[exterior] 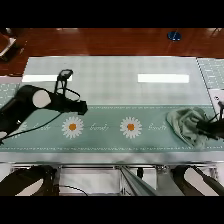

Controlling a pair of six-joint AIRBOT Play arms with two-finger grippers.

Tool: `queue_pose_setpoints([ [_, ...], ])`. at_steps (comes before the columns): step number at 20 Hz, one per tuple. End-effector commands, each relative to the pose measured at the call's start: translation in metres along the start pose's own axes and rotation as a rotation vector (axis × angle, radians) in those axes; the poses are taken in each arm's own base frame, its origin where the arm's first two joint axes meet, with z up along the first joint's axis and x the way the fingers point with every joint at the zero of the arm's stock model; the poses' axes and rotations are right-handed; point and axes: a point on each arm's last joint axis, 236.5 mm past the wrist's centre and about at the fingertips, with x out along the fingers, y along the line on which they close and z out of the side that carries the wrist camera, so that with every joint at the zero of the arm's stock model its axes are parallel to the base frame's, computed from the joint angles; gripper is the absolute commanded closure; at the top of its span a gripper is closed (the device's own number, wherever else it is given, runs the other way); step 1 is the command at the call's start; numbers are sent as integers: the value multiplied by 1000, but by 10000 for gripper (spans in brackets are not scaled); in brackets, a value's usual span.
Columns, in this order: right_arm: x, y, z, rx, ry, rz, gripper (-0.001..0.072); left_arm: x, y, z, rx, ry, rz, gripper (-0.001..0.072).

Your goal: Fold the shirts.

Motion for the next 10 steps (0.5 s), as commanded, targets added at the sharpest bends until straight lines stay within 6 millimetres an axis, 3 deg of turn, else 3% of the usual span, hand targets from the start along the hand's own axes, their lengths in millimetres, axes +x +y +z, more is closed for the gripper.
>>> queue_pose_setpoints([
  [1,-88,38,67,-11,-273,162,671,-52,36,32,-2,-59,75,4],
  [3,-179,66,106,-40,-532,259,671,-91,47,47,-41,-156,84,4],
  [5,-267,99,118,-139,-740,311,671,-111,44,38,-43,-212,76,4],
  [7,-344,136,112,-260,-891,367,671,-113,31,18,-40,-235,26,5],
  [10,-445,185,79,-420,-1092,482,671,-102,22,-6,-49,-261,-24,5],
])
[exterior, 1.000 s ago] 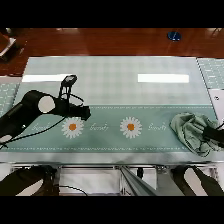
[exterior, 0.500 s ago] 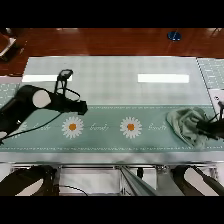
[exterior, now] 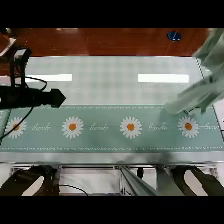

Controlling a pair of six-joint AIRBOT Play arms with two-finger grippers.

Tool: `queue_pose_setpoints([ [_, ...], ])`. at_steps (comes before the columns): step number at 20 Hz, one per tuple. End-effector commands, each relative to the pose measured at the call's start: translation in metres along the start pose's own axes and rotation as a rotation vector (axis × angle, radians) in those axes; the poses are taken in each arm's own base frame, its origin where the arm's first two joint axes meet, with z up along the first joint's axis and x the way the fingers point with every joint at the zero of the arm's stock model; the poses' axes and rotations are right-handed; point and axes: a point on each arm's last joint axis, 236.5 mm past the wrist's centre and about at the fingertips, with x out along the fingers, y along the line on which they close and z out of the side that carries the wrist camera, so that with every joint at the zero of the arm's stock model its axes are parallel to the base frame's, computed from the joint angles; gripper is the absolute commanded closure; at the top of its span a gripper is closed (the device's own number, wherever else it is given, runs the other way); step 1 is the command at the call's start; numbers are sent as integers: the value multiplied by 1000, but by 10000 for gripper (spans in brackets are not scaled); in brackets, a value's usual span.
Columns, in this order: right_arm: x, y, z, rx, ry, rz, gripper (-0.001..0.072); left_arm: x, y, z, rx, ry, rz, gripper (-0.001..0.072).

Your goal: Fold the shirts.

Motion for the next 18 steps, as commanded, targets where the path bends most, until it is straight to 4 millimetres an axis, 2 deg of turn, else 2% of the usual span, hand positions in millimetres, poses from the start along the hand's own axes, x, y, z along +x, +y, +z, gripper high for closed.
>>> queue_pose_setpoints([
  [1,-81,87,75,-136,-248,185,671,-1,-6,-22,-22,-42,-50,5],
  [3,-108,120,88,-185,-304,270,671,7,-4,-31,-28,-23,-47,6],
  [5,-123,152,91,-237,-328,360,671,13,-2,-28,-33,-42,-46,6],
  [7,-115,182,75,-275,-264,450,671,17,-1,-20,-38,-86,-47,6],
  [8,-100,197,54,-306,-172,487,671,17,-1,-16,-38,-105,-48,6],
  [9,-82,210,28,-338,-56,519,671,16,-2,-10,-38,-128,-50,7],
  [13,0,274,-98,-458,378,632,671,13,1,6,-37,-197,-43,7],
  [15,42,302,-178,-466,574,648,671,13,1,5,-37,-194,-43,6],
  [18,82,336,-292,-408,798,684,670,14,2,5,-34,-194,-38,6],
])
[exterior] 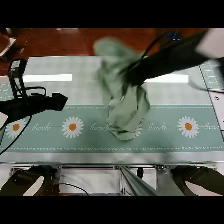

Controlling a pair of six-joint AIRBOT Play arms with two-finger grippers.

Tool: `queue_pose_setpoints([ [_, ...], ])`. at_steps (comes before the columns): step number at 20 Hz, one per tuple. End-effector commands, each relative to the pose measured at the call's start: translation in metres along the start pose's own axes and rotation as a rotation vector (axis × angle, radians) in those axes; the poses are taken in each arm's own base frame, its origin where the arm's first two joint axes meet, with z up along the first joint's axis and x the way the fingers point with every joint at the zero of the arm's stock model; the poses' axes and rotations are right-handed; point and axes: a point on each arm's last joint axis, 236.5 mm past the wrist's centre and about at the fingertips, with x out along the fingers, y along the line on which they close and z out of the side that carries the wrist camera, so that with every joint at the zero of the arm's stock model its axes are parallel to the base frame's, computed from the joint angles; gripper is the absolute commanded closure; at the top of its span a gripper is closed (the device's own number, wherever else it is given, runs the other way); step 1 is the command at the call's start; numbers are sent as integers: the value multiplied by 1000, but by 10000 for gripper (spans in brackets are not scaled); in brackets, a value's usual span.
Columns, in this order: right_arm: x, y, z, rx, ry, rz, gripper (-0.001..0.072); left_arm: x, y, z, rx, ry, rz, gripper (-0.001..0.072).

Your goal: Fold the shirts.

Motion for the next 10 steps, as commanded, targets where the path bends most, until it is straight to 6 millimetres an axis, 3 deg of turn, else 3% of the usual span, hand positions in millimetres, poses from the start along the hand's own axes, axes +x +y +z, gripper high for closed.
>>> queue_pose_setpoints([
  [1,123,30,-65,119,211,123,670,0,1,4,3,-16,3,6],
  [2,145,40,-73,170,237,170,670,0,1,3,2,-14,3,6],
  [4,168,57,-73,239,241,255,661,0,1,-2,1,7,5,6],
  [5,169,59,-68,260,224,277,444,0,1,-6,-2,26,3,7],
  [6,164,55,-63,262,218,283,66,1,0,-13,-10,55,-3,6],
  [8,131,28,-52,260,222,272,86,3,2,-27,-10,120,5,6],
  [10,74,-30,-40,287,165,185,86,-1,16,-35,-11,163,50,6],
])
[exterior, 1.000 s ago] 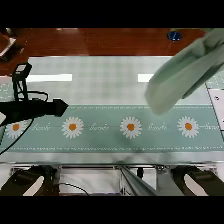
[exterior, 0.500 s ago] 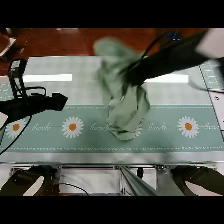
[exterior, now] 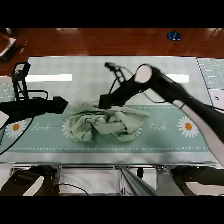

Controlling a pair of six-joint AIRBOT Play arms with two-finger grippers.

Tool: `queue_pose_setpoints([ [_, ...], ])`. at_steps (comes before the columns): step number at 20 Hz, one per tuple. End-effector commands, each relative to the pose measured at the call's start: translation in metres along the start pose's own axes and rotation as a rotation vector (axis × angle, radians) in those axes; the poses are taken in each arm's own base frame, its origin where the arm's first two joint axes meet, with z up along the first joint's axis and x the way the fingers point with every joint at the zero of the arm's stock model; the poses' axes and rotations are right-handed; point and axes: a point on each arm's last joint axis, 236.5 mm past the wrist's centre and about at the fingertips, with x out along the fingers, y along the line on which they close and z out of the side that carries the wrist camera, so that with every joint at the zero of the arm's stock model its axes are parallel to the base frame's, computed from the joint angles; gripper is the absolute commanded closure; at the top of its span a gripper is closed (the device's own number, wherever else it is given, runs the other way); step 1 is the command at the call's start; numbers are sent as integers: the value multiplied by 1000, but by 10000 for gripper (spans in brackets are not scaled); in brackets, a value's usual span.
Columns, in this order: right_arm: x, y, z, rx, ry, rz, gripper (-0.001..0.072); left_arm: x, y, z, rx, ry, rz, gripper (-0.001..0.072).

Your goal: Fold the shirts.

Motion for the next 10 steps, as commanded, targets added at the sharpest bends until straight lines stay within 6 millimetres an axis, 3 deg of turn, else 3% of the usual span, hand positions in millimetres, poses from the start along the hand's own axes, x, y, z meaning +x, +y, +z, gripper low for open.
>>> queue_pose_setpoints([
  [1,-99,-63,4,59,-70,-124,87,-4,24,-20,-20,96,71,6],
  [3,-183,-132,-15,180,-193,-328,88,-6,54,-35,-99,148,131,6],
  [5,-232,-186,-56,373,-343,-438,94,9,56,-71,-282,240,55,6],
  [6,-236,-204,-79,477,-419,-442,94,21,44,-91,-341,290,-44,6],
  [7,-227,-213,-102,569,-478,-410,94,33,35,-108,-392,329,-125,6],
  [10,-173,-208,-157,698,-491,-281,94,53,25,-134,-481,425,-229,7],
])
